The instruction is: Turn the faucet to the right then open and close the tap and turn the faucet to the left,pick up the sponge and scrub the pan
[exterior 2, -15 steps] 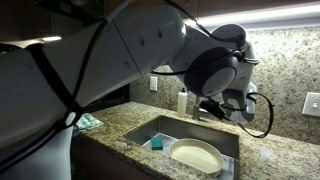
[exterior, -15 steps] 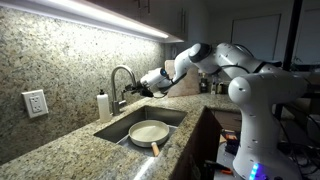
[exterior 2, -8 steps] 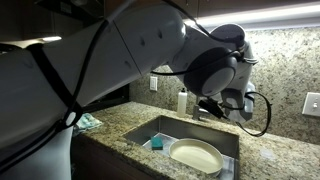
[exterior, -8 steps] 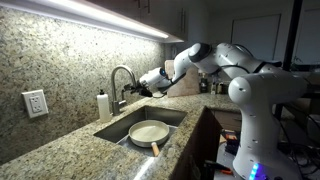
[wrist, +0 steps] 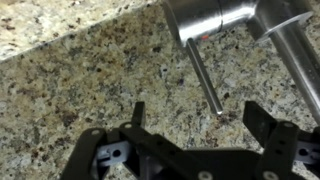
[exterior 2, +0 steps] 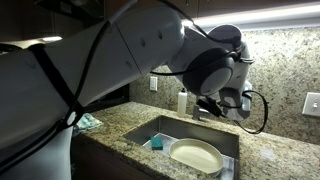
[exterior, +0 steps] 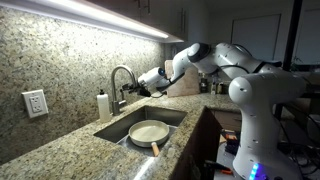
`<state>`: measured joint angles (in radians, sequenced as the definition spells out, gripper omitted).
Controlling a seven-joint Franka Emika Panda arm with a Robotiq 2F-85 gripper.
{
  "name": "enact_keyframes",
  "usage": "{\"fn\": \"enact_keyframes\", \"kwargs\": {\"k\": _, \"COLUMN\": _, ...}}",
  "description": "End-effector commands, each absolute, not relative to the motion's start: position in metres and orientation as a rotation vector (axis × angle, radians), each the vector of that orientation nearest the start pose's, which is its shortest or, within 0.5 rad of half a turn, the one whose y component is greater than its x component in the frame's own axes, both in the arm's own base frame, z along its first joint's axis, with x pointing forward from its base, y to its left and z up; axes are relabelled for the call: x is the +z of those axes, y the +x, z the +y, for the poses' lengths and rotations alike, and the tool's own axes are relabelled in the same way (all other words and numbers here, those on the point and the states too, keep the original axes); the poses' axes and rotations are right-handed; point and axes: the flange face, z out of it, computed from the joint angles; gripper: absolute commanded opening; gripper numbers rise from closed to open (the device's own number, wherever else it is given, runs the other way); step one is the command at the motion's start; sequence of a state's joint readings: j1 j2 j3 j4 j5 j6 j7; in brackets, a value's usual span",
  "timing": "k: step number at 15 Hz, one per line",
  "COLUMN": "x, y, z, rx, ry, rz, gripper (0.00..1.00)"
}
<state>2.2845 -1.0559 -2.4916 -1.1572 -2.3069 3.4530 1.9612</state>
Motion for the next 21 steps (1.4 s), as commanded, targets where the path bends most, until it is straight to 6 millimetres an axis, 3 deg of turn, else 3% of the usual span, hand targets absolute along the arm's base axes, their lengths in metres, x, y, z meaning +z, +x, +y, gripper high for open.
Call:
{"fn": "enact_keyframes", "kwargs": {"k": 1, "x": 0.288, "y": 0.679, "z": -0.222, "rx": -1.458, "ry": -2.433, "rz": 0.350, "gripper": 1.00}}
{"fn": "enact_keyframes", "kwargs": {"k": 21, "x": 0.283, "y": 0.675, "z": -0.238, "rx": -1.460, "ry": -2.453, "rz": 0.392, "gripper": 1.00}}
